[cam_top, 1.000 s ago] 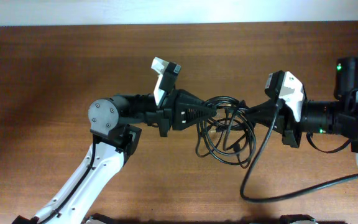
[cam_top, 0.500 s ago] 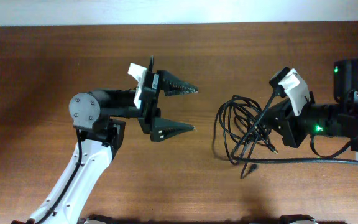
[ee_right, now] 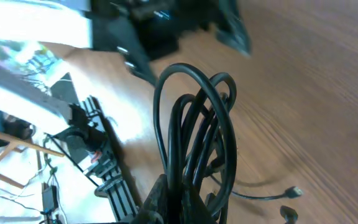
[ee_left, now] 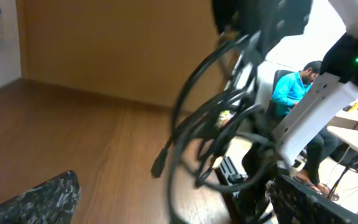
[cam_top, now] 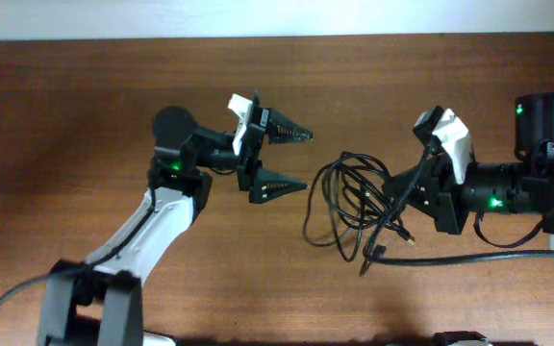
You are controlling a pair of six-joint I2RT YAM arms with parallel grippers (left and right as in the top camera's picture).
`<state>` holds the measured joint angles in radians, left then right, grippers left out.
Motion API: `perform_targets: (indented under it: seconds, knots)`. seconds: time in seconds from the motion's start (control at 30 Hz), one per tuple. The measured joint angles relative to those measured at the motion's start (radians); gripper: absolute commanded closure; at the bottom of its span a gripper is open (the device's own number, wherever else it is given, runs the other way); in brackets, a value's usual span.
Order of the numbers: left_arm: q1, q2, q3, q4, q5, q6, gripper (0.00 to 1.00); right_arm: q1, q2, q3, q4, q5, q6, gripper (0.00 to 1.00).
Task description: Untangle cables
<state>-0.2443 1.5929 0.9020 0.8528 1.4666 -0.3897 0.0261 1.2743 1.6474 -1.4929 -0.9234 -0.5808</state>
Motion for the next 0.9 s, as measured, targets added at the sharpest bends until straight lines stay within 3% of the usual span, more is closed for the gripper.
perform_targets:
  seconds: [0.23, 0.27, 0.3, 0.33, 0.37, 0.63, 0.9]
  knots:
    - [-0.059, 0.035, 0.0, 0.012, -0.017, 0.032, 0.02, 0.0, 0.0, 0.0, -0.012, -0.065, -0.026, 0.96]
    - [-0.068, 0.035, 0.0, 0.013, -0.019, 0.032, 0.16, 0.0, 0.0, 0.0, -0.014, -0.067, -0.026, 0.96]
    - [-0.08, 0.035, 0.0, 0.014, -0.019, 0.031, 0.43, 0.0, 0.0, 0.0, -0.015, -0.067, -0.026, 0.96]
    - [-0.1, 0.035, 0.0, 0.016, -0.02, 0.035, 0.83, 0.0, 0.0, 0.0, -0.015, -0.066, -0.026, 0.96]
    - [-0.117, 0.036, 0.0, 0.018, -0.022, 0.034, 1.0, 0.0, 0.0, 0.0, -0.015, -0.066, -0.026, 0.96]
    - [-0.063, 0.036, 0.0, 0.019, -0.027, 0.006, 1.0, 0.0, 0.0, 0.0, -0.018, -0.01, -0.026, 0.96]
    - [0.05, 0.036, 0.0, 0.018, -0.132, -0.242, 1.0, 0.0, 0.0, 0.0, -0.006, 0.102, -0.003, 0.96]
